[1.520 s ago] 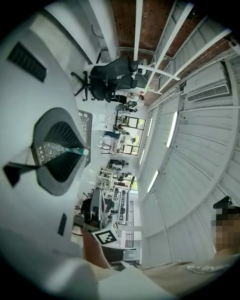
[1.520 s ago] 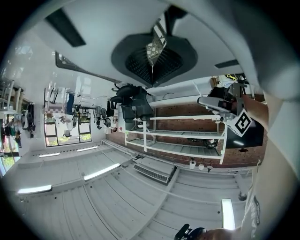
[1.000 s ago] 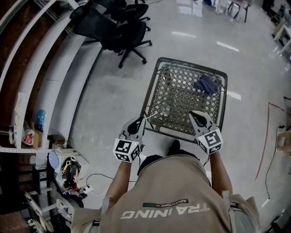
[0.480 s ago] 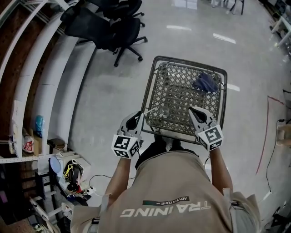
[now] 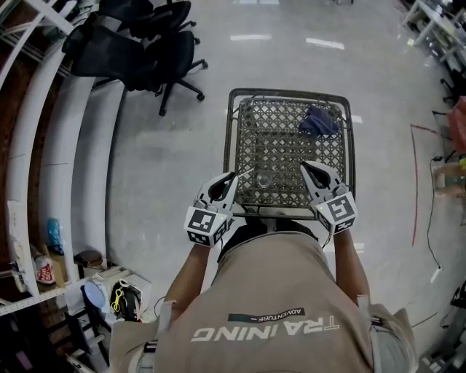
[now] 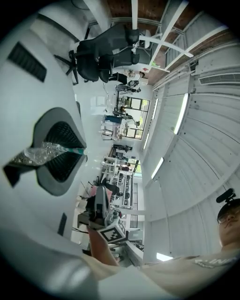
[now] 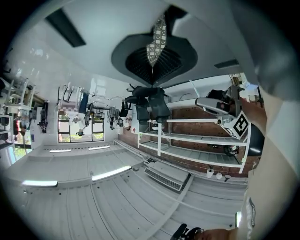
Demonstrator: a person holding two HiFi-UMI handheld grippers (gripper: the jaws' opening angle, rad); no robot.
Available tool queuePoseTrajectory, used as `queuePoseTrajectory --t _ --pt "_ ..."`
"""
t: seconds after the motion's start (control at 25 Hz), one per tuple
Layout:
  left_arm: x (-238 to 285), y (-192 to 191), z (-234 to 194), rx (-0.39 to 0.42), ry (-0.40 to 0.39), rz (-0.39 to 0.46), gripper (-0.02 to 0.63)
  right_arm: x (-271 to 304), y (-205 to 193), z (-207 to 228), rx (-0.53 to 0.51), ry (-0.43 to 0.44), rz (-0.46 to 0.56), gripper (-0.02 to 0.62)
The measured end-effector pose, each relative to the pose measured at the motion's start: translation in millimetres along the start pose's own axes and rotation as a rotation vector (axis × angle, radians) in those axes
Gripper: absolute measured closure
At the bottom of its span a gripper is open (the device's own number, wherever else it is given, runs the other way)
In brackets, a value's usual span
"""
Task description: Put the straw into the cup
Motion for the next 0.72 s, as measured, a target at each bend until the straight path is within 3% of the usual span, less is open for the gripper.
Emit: queuePoseTrajectory --t 0.24,0.4,0.72 --pt "23.4 -18.0 -2.1 0.008 -0.137 -0.071 0.571 -5.6 0.0 -8.9 0.011 -0.086 -0.02 0.578" --pt "36.1 -29.5 6.1 -0.009 -0.162 -0.115 0.569 -15.4 0.2 -4.0 0.018 -0.114 -0.02 0.578" --pt "56.1 -63.8 12.6 0.031 -0.211 -0.232 0.571 -28.2 -7.3 9.7 0.026 -0.168 -0.017 0.578"
Point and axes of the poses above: the fingertips, and each gripper's own axes: x forward along the fingers, z to its right, y out of its top, the point moved 8 cm from there along -x, backward along the fingers, and after that the axes turned 11 degrees about z, right-handed, at the moved point
